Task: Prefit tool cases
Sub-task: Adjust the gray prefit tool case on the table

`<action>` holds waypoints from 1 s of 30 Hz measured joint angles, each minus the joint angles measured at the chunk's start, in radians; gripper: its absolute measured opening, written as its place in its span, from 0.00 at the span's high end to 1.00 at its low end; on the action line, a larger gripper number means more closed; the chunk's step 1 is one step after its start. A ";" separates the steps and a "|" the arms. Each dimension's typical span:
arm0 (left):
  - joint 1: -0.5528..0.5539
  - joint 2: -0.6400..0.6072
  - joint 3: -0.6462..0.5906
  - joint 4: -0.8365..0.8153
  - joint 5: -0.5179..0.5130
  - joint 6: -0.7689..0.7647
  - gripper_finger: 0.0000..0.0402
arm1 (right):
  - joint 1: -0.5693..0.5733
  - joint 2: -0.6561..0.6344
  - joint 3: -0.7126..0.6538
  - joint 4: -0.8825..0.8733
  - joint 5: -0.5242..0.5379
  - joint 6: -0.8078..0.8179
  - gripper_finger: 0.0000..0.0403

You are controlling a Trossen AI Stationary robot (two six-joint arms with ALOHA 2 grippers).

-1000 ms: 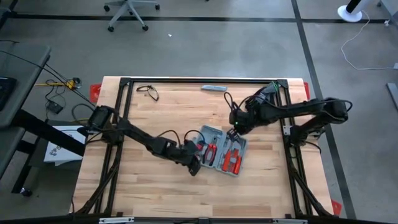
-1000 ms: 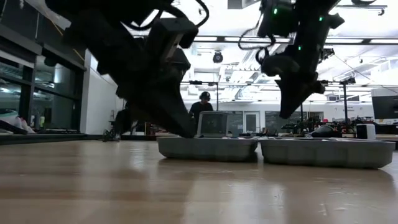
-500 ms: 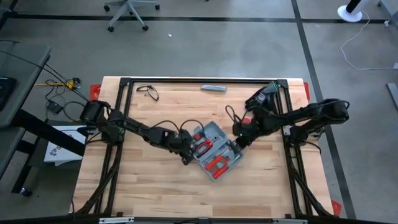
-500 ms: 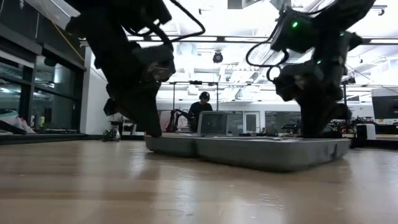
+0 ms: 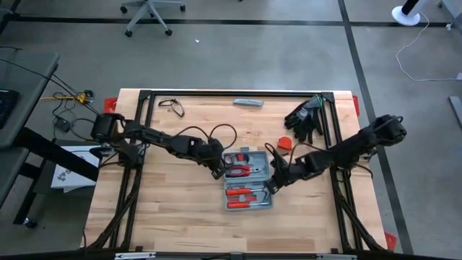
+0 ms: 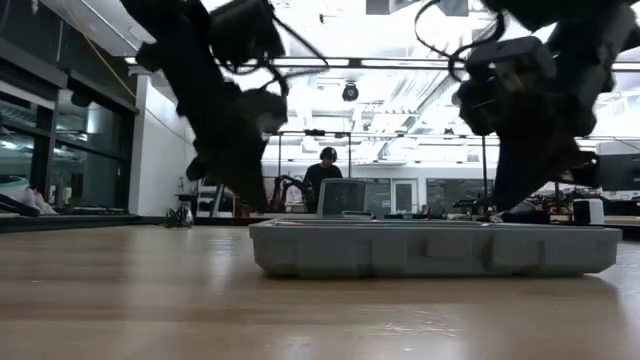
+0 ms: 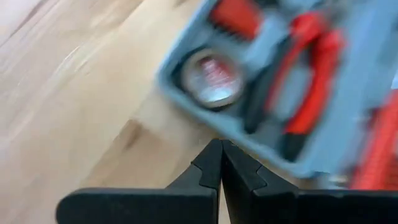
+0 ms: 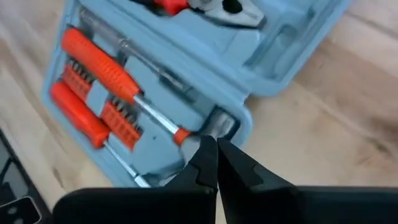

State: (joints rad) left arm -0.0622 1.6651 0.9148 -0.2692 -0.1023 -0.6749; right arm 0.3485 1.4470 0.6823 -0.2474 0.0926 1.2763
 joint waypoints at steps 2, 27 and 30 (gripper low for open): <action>0.003 -0.039 0.000 0.021 0.027 0.025 1.00 | 0.031 -0.006 0.000 0.001 0.022 0.022 1.00; 0.495 0.272 0.169 0.269 0.782 0.416 0.53 | 0.031 -0.023 0.000 -0.024 0.234 0.165 1.00; 0.491 0.320 0.218 0.270 0.796 0.436 0.53 | 0.030 -0.023 0.000 -0.024 0.240 0.187 1.00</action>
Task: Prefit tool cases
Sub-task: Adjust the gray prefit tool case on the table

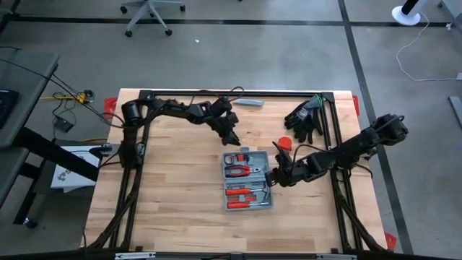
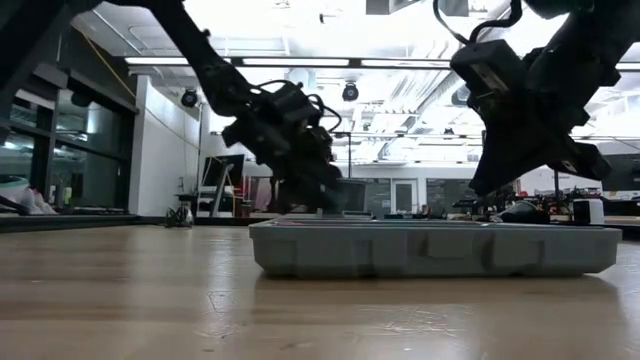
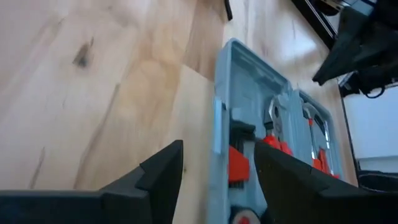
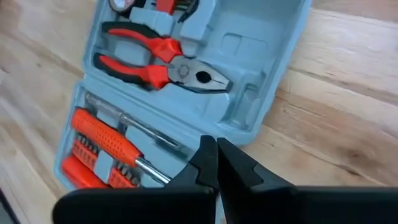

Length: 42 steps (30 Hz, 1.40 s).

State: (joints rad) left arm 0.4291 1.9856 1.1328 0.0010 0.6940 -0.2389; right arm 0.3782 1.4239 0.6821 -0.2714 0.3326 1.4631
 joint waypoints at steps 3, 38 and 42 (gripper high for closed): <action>-0.006 0.032 0.037 -0.005 0.004 0.012 0.53 | 0.000 0.000 0.000 0.003 0.000 0.003 1.00; -0.066 0.128 0.122 -0.039 0.029 0.040 0.89 | 0.002 0.000 0.000 -0.038 0.001 0.018 1.00; -0.069 0.128 0.122 -0.041 0.035 0.040 0.87 | 0.002 0.000 0.000 -0.043 0.001 0.018 1.00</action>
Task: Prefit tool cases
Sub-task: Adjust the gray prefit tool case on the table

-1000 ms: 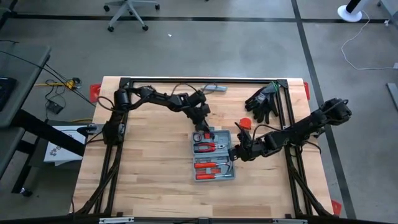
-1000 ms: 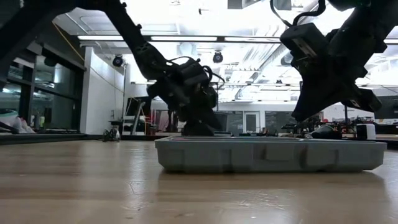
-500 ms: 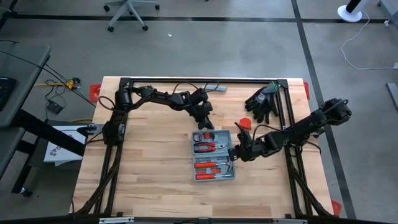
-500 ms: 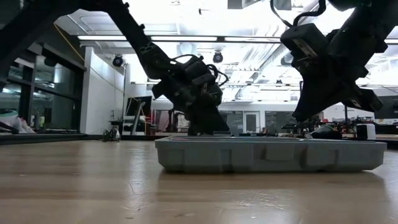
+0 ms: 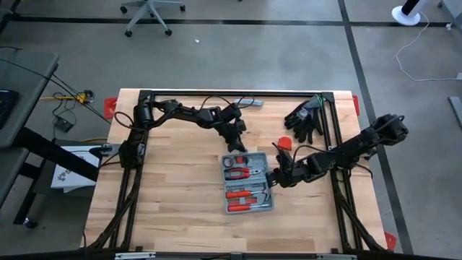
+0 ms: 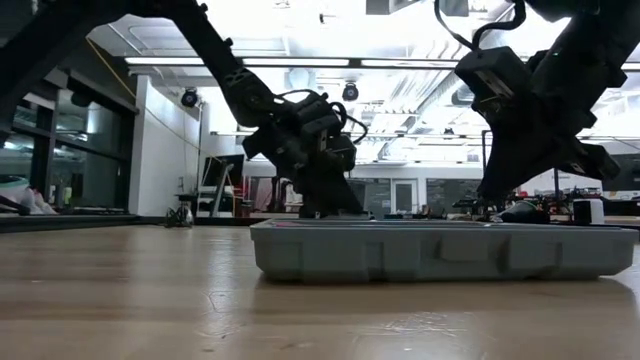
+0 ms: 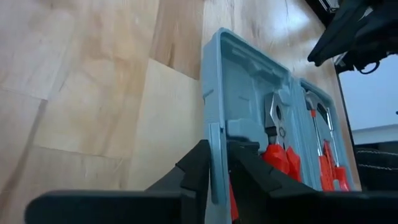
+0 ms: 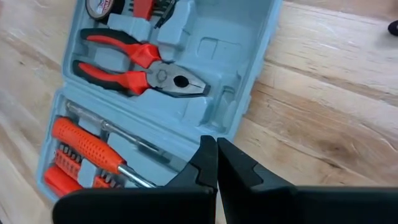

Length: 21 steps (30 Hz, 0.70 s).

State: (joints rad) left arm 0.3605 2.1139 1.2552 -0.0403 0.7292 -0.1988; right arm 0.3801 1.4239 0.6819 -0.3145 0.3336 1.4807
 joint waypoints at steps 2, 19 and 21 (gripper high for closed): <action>-0.004 0.000 0.000 -0.014 0.000 0.002 0.87 | 0.000 0.000 0.000 -0.004 0.004 0.000 1.00; -0.018 -0.129 -0.002 -0.074 -0.004 -0.009 0.99 | 0.000 0.000 0.000 -0.036 0.044 0.003 1.00; -0.027 -0.159 -0.002 -0.075 -0.008 -0.013 0.99 | -0.001 0.000 0.000 -0.042 0.053 0.003 1.00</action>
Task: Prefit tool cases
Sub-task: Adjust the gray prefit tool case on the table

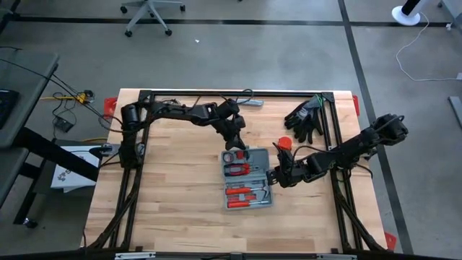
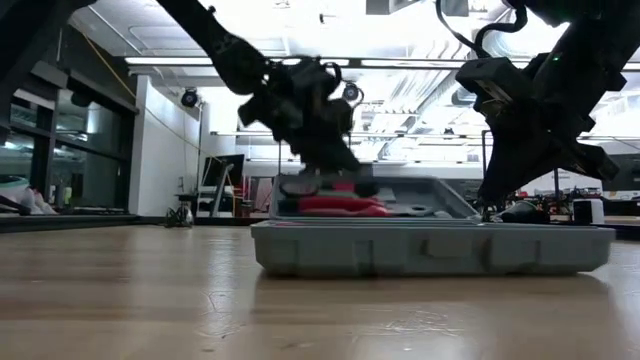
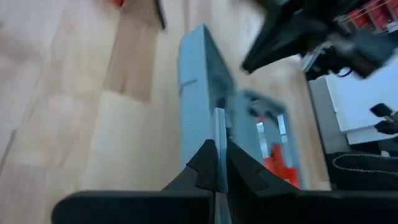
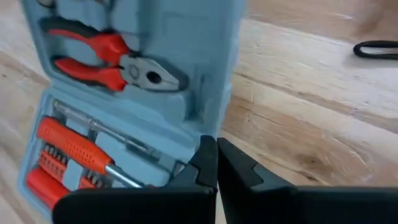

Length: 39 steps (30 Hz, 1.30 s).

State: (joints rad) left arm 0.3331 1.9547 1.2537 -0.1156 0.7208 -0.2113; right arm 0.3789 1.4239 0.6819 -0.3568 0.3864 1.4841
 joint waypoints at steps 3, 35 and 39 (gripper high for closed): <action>-0.025 -0.040 0.000 -0.007 -0.005 -0.022 1.00 | -0.008 0.000 0.000 -0.005 0.006 0.000 1.00; 0.023 0.019 -0.035 -0.184 -0.277 0.197 0.98 | -0.151 -0.156 0.000 -0.268 0.050 -0.030 1.00; 0.042 0.040 -0.033 -0.172 -0.280 0.182 0.93 | -0.204 -0.165 0.000 -0.273 0.031 -0.089 1.00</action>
State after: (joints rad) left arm 0.3746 1.9949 1.2209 -0.2875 0.4405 -0.0296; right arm 0.1747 1.2588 0.6821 -0.6293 0.4176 1.3953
